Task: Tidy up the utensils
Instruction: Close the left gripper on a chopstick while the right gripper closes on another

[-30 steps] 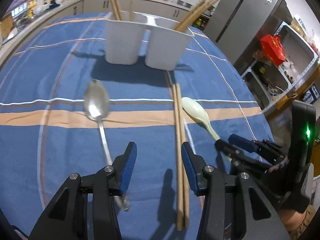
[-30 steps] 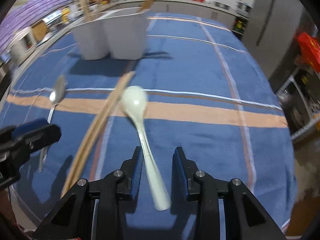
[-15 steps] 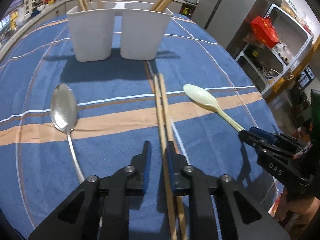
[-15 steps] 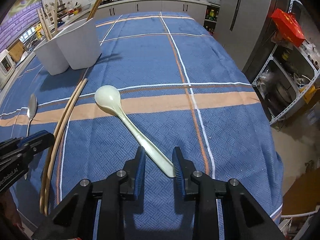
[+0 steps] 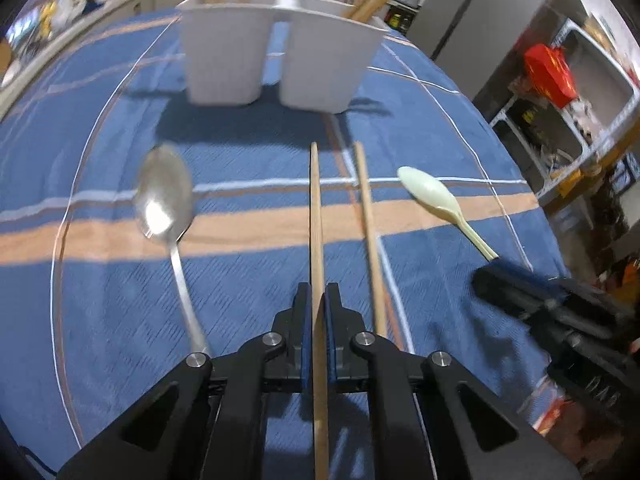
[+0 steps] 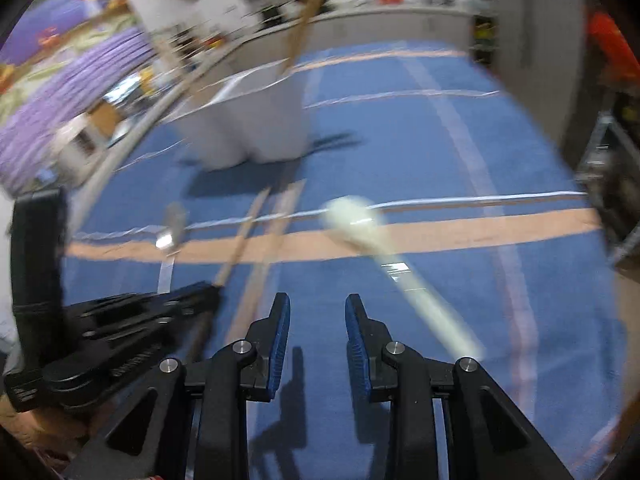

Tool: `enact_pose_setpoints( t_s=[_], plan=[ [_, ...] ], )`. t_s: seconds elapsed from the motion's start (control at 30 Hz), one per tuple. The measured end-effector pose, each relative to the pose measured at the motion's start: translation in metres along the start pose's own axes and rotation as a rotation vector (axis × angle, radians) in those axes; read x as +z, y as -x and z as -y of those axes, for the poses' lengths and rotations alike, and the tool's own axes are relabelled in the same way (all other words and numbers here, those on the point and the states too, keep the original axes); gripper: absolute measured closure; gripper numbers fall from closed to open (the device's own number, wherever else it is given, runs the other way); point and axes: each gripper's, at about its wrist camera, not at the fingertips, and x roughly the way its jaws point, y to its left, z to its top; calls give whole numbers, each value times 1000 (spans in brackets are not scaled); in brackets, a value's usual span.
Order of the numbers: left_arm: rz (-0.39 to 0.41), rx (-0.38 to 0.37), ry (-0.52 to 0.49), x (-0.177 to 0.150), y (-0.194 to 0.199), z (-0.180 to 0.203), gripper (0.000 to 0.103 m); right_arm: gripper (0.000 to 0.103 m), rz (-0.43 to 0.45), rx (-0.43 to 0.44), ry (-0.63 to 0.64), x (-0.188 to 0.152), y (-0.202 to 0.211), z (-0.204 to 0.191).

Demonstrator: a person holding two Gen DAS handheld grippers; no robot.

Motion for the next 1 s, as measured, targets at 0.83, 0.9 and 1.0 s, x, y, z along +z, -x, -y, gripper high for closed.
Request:
enact_pose_setpoints(
  t_s=[0.83,0.9,1.0],
  plan=[
    [-112,-63,100,-33,17,-11,97,94,-222,-100,62,-34,3,11],
    [-124,-41,98,-26,13,-8,97,90,-222,-113,42,-31,3,15],
    [-146,-6,43,-16,7,0,97,90,-229,-140,56,-24,-2,10]
  ],
)
